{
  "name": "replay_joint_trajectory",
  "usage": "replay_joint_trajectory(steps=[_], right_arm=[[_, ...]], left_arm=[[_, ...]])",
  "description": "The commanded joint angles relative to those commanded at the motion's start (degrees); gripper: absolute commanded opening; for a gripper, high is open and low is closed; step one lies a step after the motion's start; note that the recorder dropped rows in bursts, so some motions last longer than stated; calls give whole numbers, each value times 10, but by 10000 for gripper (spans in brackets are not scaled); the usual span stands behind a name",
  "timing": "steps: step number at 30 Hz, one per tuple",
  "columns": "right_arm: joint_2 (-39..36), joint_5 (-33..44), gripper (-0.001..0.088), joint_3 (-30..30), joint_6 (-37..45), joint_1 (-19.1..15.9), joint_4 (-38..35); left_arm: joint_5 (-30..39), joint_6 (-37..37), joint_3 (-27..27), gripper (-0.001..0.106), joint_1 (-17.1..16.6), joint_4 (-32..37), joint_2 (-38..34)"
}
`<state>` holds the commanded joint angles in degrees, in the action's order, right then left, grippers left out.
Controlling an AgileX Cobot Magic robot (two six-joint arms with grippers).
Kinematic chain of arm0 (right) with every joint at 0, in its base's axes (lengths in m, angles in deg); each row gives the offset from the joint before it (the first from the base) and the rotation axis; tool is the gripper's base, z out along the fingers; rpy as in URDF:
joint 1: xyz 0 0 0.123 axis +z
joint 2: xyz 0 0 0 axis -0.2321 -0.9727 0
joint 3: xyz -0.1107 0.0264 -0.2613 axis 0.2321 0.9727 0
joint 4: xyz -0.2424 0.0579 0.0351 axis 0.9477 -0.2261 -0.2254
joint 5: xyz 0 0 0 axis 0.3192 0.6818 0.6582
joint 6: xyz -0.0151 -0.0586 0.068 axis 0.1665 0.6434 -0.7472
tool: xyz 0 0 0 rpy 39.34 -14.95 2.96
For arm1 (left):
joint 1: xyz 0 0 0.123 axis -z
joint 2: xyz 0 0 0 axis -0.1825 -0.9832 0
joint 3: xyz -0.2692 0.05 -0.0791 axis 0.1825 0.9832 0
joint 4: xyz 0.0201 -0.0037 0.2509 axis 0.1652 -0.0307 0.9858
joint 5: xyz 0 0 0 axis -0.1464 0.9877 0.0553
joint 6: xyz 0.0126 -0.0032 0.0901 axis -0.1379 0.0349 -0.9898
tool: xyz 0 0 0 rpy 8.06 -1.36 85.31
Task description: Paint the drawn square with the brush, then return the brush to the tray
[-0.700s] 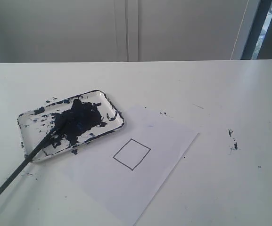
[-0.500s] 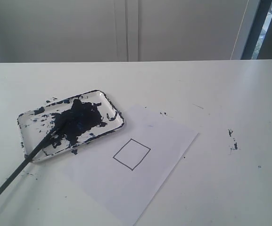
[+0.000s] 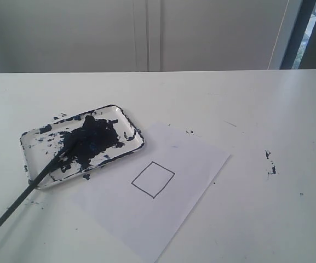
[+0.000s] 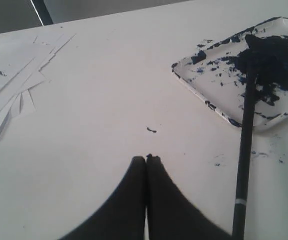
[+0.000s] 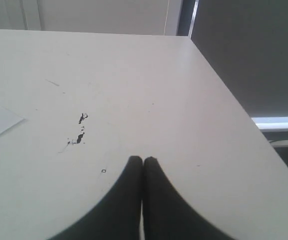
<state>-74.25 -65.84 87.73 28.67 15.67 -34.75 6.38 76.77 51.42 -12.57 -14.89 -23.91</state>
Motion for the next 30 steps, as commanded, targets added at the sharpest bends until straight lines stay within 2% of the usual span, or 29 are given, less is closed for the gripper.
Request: replay_joint_trajectory(steps=[4, 10, 15, 21, 25, 30], right_arm=[[0, -55, 0, 0, 0, 0, 0], [0, -67, 0, 0, 0, 0, -1], [0, -117, 0, 0, -3, 0, -1], [0, -258, 0, 0, -123, 0, -3], [0, -358, 0, 0, -169, 0, -4], [0, -433, 0, 0, -288, 0, -4]], left_arm=[[-67, 0, 0, 0, 0, 0, 0], [-107, 0, 0, 0, 0, 0, 0], [-151, 5, 0, 0, 0, 0, 0], [-207, 77, 0, 0, 0, 0, 0], [-263, 198, 0, 0, 0, 0, 0], [-273, 231, 0, 0, 0, 10, 0]])
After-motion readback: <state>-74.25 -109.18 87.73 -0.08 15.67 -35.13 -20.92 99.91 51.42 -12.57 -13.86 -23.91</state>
